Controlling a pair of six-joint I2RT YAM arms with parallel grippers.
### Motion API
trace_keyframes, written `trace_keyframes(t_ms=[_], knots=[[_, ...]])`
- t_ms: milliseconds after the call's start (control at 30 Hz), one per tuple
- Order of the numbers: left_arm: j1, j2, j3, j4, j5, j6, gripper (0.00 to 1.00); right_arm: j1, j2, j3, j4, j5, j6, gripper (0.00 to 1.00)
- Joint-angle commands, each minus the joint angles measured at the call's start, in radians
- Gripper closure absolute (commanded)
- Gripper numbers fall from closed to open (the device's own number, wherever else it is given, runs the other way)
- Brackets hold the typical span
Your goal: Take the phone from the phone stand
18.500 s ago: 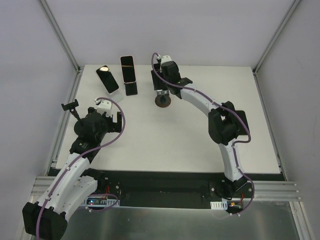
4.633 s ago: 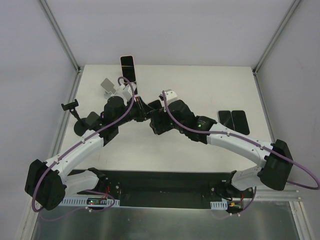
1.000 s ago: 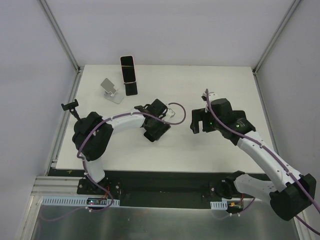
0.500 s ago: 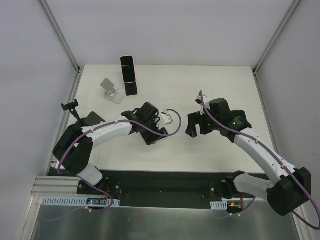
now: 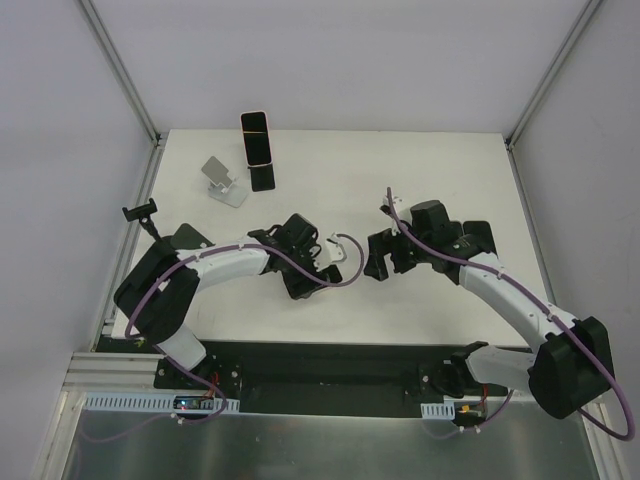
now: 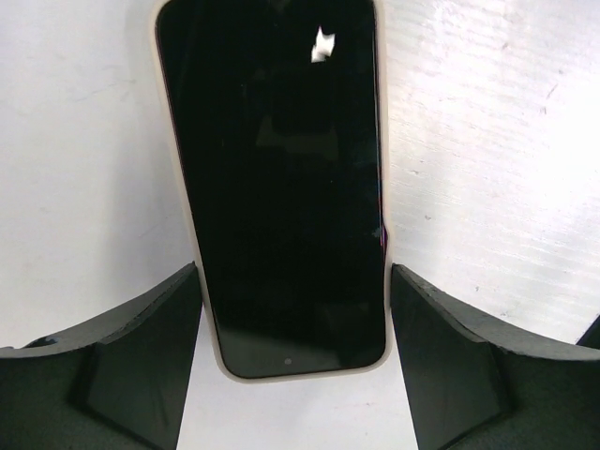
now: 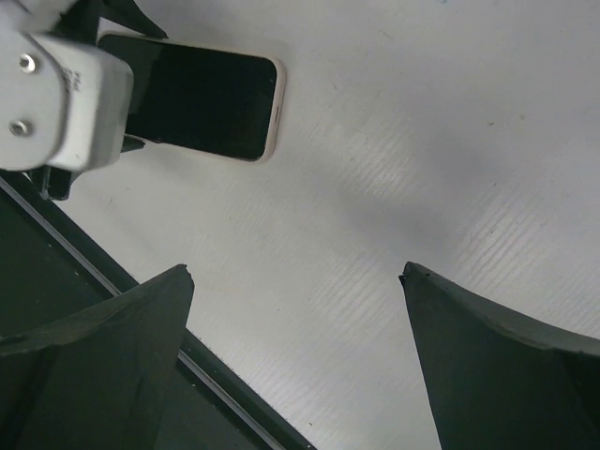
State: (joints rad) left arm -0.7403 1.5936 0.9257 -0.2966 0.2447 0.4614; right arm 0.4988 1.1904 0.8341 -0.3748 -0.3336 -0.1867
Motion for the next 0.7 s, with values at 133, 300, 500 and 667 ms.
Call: trace_keyframes(t_ms=[133, 300, 500, 667], knots=[[-0.062, 0.023, -0.004, -0.006, 0.145, 0.161, 0.84, -0.005, -0.044, -0.018, 0.059, 0.034, -0.048, 0.04], [-0.076, 0.051, 0.024, -0.029, 0.146, 0.174, 0.61, -0.006, -0.071, -0.020, 0.048, 0.061, -0.074, 0.04], [-0.076, 0.057, 0.032, -0.041, 0.125, 0.157, 0.37, -0.006, -0.075, 0.003, 0.014, 0.065, -0.095, 0.04], [-0.068, -0.027, 0.029, -0.029, 0.085, 0.123, 0.15, -0.005, -0.077, 0.040, -0.039, 0.051, -0.171, 0.04]])
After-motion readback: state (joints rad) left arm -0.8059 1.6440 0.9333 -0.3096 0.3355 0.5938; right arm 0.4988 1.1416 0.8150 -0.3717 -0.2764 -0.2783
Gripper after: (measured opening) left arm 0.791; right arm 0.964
